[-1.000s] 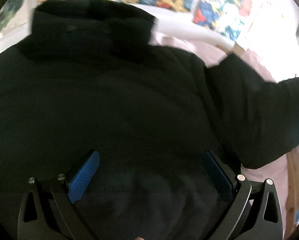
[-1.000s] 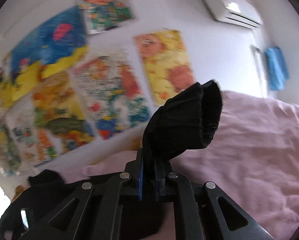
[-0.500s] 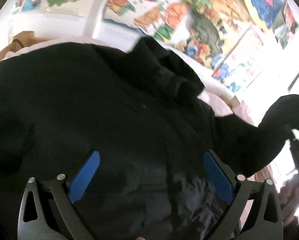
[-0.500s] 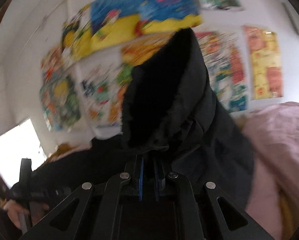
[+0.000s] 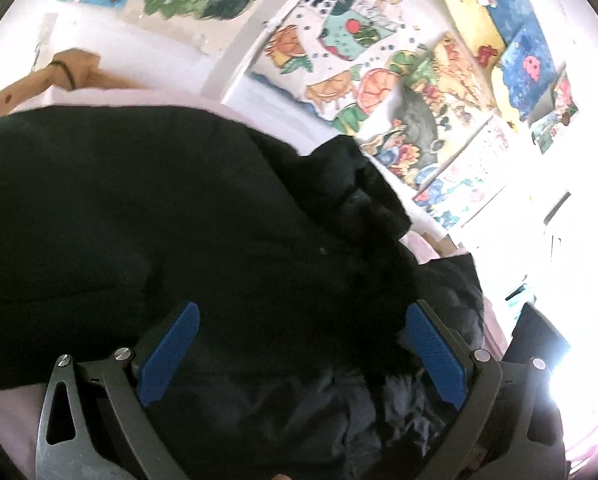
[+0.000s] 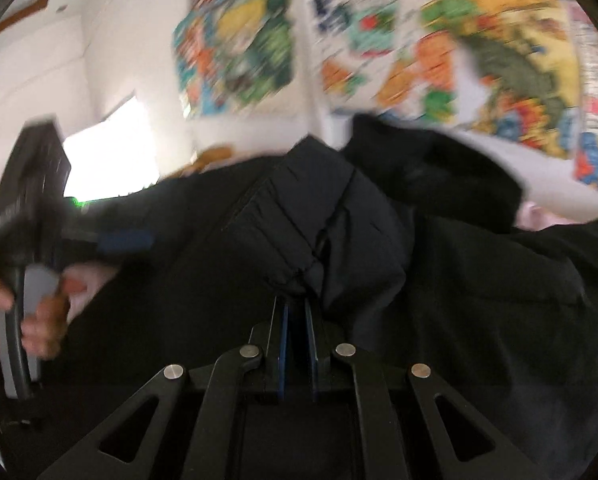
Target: Fold large clothes
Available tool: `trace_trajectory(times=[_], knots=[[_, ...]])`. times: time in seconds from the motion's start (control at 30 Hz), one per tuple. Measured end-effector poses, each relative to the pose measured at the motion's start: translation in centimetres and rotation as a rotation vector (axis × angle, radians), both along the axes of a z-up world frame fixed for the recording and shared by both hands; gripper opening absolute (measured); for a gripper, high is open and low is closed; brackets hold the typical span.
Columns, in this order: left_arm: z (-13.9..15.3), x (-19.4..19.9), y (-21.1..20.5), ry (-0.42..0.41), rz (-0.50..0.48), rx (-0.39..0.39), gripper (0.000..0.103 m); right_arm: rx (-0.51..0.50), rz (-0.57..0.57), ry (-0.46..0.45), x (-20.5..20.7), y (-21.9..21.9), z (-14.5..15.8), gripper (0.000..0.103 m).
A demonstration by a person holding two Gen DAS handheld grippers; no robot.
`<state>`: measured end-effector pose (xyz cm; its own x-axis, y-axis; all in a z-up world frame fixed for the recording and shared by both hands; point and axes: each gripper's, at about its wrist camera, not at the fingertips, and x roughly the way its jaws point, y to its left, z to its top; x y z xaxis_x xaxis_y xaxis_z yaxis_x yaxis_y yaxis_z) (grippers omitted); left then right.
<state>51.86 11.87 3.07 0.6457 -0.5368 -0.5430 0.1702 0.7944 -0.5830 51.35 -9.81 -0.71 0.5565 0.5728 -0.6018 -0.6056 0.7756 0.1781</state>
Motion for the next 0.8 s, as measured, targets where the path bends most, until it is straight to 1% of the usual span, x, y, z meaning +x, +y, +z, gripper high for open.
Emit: trace_trajectory(times=[0.1, 0.2, 0.33, 0.43, 0.47, 0.53, 0.6, 0.63, 0.7, 0.73, 0.8], knots=[[-1.4, 0.8, 0.7, 0.054, 0.005, -0.04, 0.102, -0.035, 0.066, 0.042, -0.7, 2.1, -2.0, 0.009], [-2.7, 1.8, 0.7, 0.116, 0.007, -0.067, 0.102, -0.065, 0.096, 0.066, -1.4, 3.2, -3.3, 0.009], [-4.2, 2.7, -0.2, 0.167, -0.039, -0.096, 0.101, -0.053, 0.102, 0.1, -1.4, 2.7, -3.7, 0.009], [-4.9, 3.2, -1.0, 0.211, -0.04, -0.103, 0.1, -0.047, 0.105, 0.124, -1.3, 2.1, -3.8, 0.009], [-5.1, 3.4, -1.2, 0.222, -0.039, -0.114, 0.098, -0.048, 0.106, 0.13, -1.4, 1.9, -3.9, 0.009], [-5.3, 3.7, -1.6, 0.234, -0.048, -0.137, 0.085, -0.05, 0.107, 0.137, -1.4, 1.8, -3.8, 0.009], [-5.6, 4.1, -1.9, 0.254, -0.049, -0.14, 0.056, -0.047, 0.111, 0.157, -1.8, 1.2, -3.8, 0.013], [-5.8, 4.2, -2.1, 0.262, -0.041, -0.128, 0.049, -0.046, 0.113, 0.166, -1.5, 1.5, -3.7, 0.014], [-5.8, 4.3, -2.4, 0.256, -0.024, -0.091, 0.023, -0.046, 0.116, 0.192, -1.9, 0.8, -3.6, 0.022], [-5.8, 4.3, -2.4, 0.246, -0.017, -0.079, 0.018, -0.051, 0.114, 0.198, -2.3, 0.3, -3.5, 0.025], [-5.2, 4.0, -2.5, 0.208, 0.003, -0.051, 0.011, -0.054, 0.119, 0.194, -3.1, -0.9, -2.8, 0.035]])
